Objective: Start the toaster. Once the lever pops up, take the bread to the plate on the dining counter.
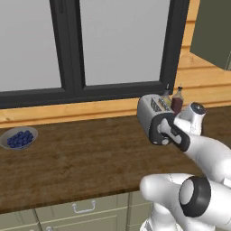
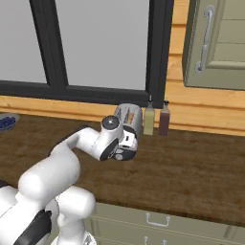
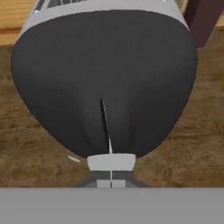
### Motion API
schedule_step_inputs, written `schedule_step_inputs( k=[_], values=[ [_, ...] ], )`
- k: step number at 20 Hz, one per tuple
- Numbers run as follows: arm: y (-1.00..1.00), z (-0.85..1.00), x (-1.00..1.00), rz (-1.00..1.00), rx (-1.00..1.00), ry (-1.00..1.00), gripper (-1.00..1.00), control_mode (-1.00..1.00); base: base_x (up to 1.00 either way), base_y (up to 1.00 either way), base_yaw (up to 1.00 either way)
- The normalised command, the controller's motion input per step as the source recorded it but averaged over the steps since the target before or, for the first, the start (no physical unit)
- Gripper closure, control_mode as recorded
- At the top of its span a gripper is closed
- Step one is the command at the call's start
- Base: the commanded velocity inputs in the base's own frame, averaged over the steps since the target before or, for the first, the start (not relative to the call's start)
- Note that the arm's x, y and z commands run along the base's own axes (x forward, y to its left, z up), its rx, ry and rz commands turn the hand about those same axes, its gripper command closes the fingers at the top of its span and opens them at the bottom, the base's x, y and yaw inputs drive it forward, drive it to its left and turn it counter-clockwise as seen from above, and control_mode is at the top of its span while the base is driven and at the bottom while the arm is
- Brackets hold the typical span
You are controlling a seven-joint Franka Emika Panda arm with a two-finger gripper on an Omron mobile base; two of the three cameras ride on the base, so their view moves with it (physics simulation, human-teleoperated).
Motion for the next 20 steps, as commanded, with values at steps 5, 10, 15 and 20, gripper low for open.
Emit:
schedule_step_inputs(
  k=[5, 10, 15, 20],
  values=[
    [0.00, 0.76, -0.53, 0.00, 0.00, -0.23, 1.00, -1.00, 0.00, 0.00, 0.00],
    [0.00, 0.89, -0.10, 0.00, 0.00, -0.08, 1.00, -1.00, 0.00, 0.00, 0.00],
    [0.00, 0.52, -0.07, 0.00, 0.00, -0.01, 1.00, -1.00, 0.00, 0.00, 0.00],
    [0.00, 0.21, 0.06, 0.00, 0.00, 0.02, 1.00, -1.00, 0.00, 0.00, 0.00]
  ],
)
